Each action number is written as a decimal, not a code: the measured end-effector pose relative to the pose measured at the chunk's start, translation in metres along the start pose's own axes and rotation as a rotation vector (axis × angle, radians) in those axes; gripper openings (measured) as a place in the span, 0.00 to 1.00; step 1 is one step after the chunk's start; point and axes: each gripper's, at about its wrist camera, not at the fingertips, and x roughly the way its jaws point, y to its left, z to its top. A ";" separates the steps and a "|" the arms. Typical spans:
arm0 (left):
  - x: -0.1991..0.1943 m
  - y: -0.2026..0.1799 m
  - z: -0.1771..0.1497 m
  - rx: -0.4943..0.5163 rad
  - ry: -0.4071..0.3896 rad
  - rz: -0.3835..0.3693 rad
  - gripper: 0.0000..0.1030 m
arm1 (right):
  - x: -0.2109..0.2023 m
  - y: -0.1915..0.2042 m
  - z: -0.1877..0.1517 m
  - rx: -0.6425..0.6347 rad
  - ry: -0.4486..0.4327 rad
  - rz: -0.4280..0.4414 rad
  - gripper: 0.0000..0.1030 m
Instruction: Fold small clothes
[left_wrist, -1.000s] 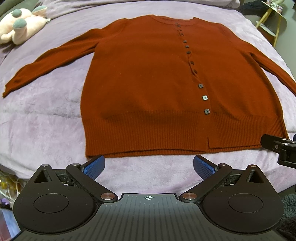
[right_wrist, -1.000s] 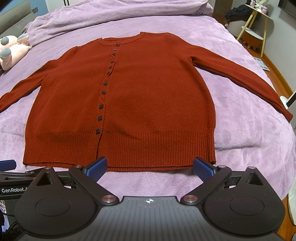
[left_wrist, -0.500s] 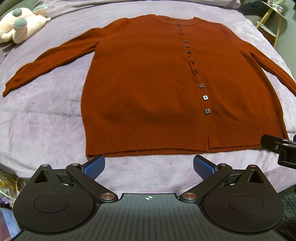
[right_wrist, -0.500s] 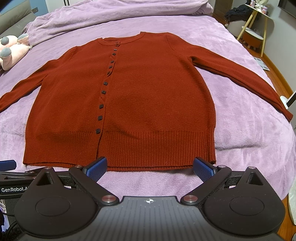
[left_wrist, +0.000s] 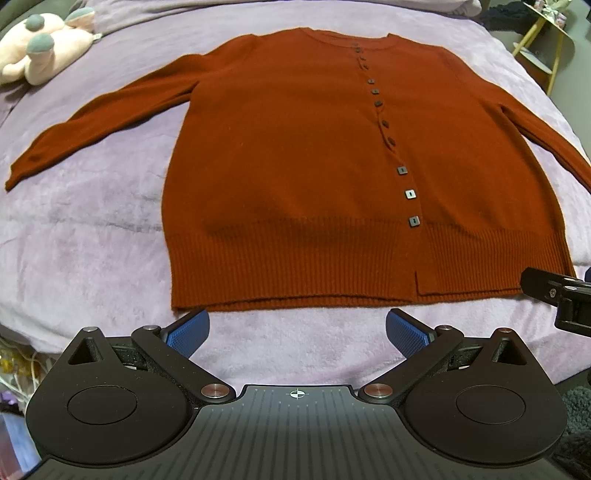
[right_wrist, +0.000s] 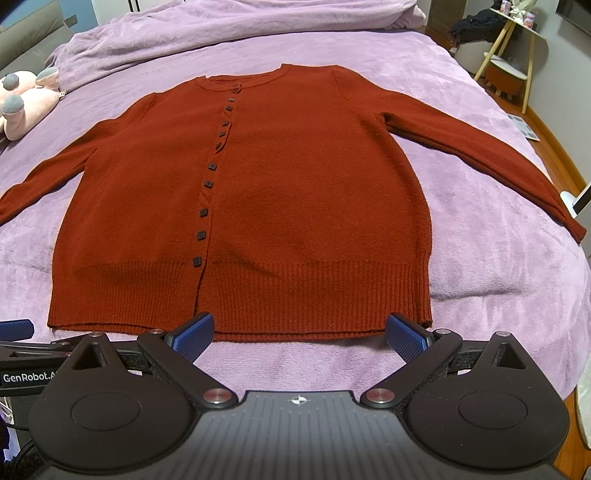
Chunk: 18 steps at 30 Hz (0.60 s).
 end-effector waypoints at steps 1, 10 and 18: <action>0.000 0.000 0.000 -0.001 0.001 -0.001 1.00 | 0.000 0.000 0.000 0.000 0.001 0.001 0.96; 0.002 0.001 0.002 -0.006 0.010 -0.001 1.00 | 0.001 0.000 0.003 0.001 0.005 0.021 0.96; 0.003 -0.001 0.003 -0.001 0.018 0.001 1.00 | 0.005 -0.006 0.003 0.027 0.029 0.066 0.96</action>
